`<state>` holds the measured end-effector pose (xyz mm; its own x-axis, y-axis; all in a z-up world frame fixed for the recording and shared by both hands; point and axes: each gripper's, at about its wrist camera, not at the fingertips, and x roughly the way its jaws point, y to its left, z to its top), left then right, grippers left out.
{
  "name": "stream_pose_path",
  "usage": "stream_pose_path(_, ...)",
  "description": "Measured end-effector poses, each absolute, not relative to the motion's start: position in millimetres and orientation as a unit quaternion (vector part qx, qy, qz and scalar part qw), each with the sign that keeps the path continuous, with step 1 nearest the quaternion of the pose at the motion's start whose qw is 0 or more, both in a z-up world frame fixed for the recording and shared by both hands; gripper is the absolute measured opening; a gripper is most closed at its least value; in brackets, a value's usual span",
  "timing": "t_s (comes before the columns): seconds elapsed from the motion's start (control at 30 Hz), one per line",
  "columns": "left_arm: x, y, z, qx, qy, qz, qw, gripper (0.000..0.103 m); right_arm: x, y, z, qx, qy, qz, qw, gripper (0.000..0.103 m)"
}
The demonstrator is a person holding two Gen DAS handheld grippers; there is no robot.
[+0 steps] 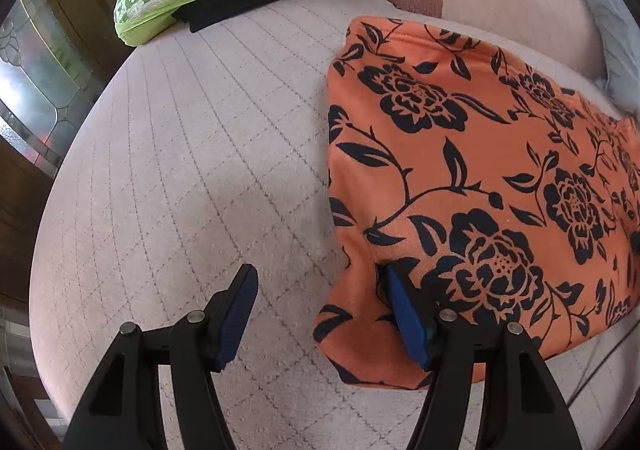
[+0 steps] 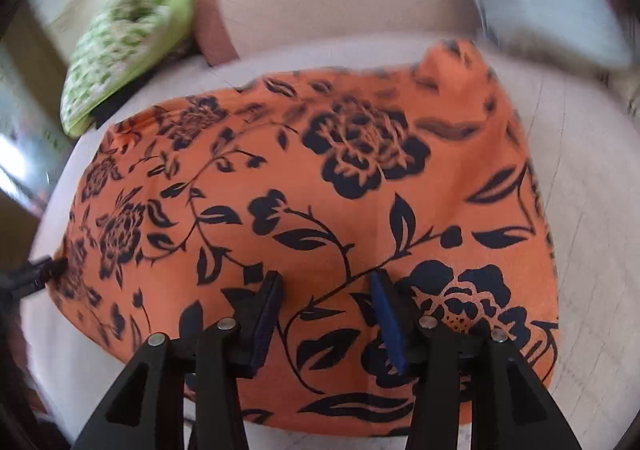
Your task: Fold small clothes
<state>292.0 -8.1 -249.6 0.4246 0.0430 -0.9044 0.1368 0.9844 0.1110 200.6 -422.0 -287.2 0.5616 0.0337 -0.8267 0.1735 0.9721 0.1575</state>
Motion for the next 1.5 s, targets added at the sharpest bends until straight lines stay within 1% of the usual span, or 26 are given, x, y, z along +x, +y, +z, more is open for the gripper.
stream_pose_path(0.07, 288.1, -4.3, -240.6, 0.058, 0.532, -0.033, 0.844, 0.066, 202.7, -417.9, -279.6, 0.128, 0.482, -0.039, 0.866, 0.051)
stream_pose_path(0.2, 275.1, -3.6, -221.4, 0.017, 0.508, -0.052, 0.859, 0.067, 215.7, -383.0, -251.7, 0.140, 0.449, 0.016, 0.882, 0.051)
stream_pose_path(0.27, 273.3, -9.8, -219.0, 0.019, 0.503, -0.063, 0.862, 0.077, 228.1, -358.2, -247.0, 0.146, 0.442, 0.044, 0.884, 0.051)
stream_pose_path(0.33, 274.9, -20.4, -228.4, 0.036, 0.517, -0.069, 0.852, 0.079, 237.5, -330.7, -249.3, 0.144, 0.453, 0.060, 0.878, 0.051)
stream_pose_path(0.4, 279.0, -27.5, -248.0, 0.066, 0.543, -0.064, 0.834, 0.079, 243.2, -302.6, -262.5, 0.119, 0.472, 0.075, 0.870, 0.049)
stream_pose_path(0.43, 281.4, -28.3, -254.9, 0.073, 0.550, -0.063, 0.830, 0.082, 245.7, -287.5, -273.9, 0.098, 0.489, 0.077, 0.863, 0.048)
stream_pose_path(0.47, 283.9, -27.9, -259.6, 0.071, 0.550, -0.063, 0.830, 0.087, 251.9, -272.6, -285.1, 0.062, 0.499, 0.063, 0.862, 0.049)
stream_pose_path(0.5, 287.3, -27.1, -262.0, 0.065, 0.552, -0.059, 0.829, 0.088, 252.7, -260.9, -285.2, 0.025, 0.486, 0.057, 0.872, 0.049)
stream_pose_path(0.53, 289.0, -23.4, -259.3, 0.053, 0.555, -0.059, 0.828, 0.088, 253.8, -256.3, -282.8, 0.012, 0.486, 0.056, 0.872, 0.049)
stream_pose_path(0.6, 290.1, -15.2, -249.3, 0.021, 0.536, -0.057, 0.842, 0.088, 262.4, -259.7, -273.9, 0.035, 0.501, 0.066, 0.862, 0.049)
stream_pose_path(0.7, 292.4, -15.4, -242.7, 0.021, 0.516, -0.046, 0.855, 0.088, 282.0, -274.2, -251.2, 0.067, 0.468, 0.064, 0.879, 0.048)
stream_pose_path(0.8, 300.0, -20.7, -255.8, 0.021, 0.535, -0.044, 0.843, 0.088, 313.2, -281.5, -239.8, 0.082, 0.457, 0.047, 0.884, 0.048)
stream_pose_path(0.87, 307.9, -23.2, -269.0, 0.020, 0.552, -0.045, 0.833, 0.096, 335.2, -287.4, -249.2, 0.085, 0.468, 0.034, 0.879, 0.048)
stream_pose_path(0.9, 308.8, -23.1, -270.0, 0.020, 0.550, -0.039, 0.834, 0.098, 343.5, -287.7, -256.8, 0.080, 0.479, 0.024, 0.874, 0.048)
stream_pose_path(0.93, 310.5, -22.6, -271.2, 0.021, 0.550, -0.039, 0.834, 0.099, 356.8, -287.3, -273.4, 0.070, 0.503, 0.015, 0.861, 0.049)
stream_pose_path(0.97, 311.8, -22.1, -272.5, 0.022, 0.550, -0.042, 0.834, 0.099, 362.9, -285.9, -281.7, 0.065, 0.508, 0.018, 0.859, 0.050)
stream_pose_path(1.0, 312.7, -21.7, -273.4, 0.022, 0.550, -0.044, 0.833, 0.099, 364.7, -282.9, -278.8, 0.056, 0.492, 0.020, 0.869, 0.051)
stream_pose_path(1.07, 314.1, -20.4, -274.0, 0.020, 0.549, -0.044, 0.834, 0.099, 366.7, -280.7, -274.3, 0.052, 0.502, 0.016, 0.863, 0.051)
stream_pose_path(1.17, 315.2, -21.7, -269.8, 0.030, 0.541, -0.041, 0.839, 0.099, 359.5, -281.1, -261.7, 0.080, 0.487, 0.022, 0.869, 0.051)
stream_pose_path(1.4, 303.4, -23.2, -242.3, 0.053, 0.500, -0.028, 0.864, 0.099, 284.0, -300.9, -229.5, 0.072, 0.444, 0.012, 0.893, 0.051)
stream_pose_path(1.5, 297.3, -25.5, -227.5, 0.046, 0.477, -0.033, 0.877, 0.099, 267.9, -322.7, -229.9, 0.060, 0.436, -0.007, 0.898, 0.051)
